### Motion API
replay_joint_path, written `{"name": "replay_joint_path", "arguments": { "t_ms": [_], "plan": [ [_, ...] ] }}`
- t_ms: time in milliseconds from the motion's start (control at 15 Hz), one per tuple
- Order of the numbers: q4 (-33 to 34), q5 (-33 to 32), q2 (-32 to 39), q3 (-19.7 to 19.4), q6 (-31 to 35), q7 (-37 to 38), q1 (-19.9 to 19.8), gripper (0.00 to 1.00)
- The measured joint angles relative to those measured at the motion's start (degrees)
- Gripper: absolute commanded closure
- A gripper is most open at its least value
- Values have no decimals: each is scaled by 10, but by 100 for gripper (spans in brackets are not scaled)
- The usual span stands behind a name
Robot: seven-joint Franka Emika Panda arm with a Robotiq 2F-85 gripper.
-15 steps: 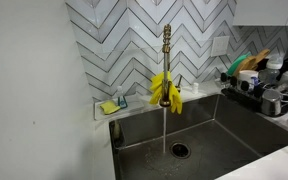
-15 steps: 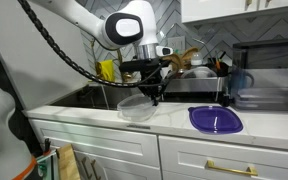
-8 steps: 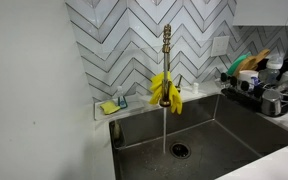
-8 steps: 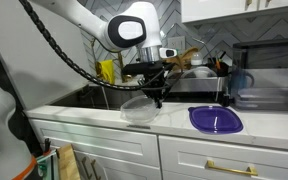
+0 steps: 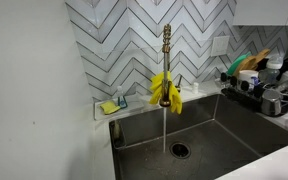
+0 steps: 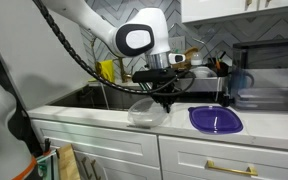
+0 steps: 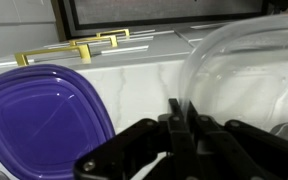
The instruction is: Open the tap, then fetch some water in the bowl and put the lid on the bowl
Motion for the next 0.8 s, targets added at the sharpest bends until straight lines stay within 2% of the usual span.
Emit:
{"name": "replay_joint_path", "arguments": {
  "t_ms": [267, 333, 467, 800],
  "plan": [
    [19, 47, 28, -3, 19, -41, -10, 98],
    [23, 60, 34, -3, 21, -53, -10, 68],
    [33, 79, 44, -2, 22, -72, -11, 60],
    [53, 79, 60, -2, 22, -78, -23, 23]
  ]
}}
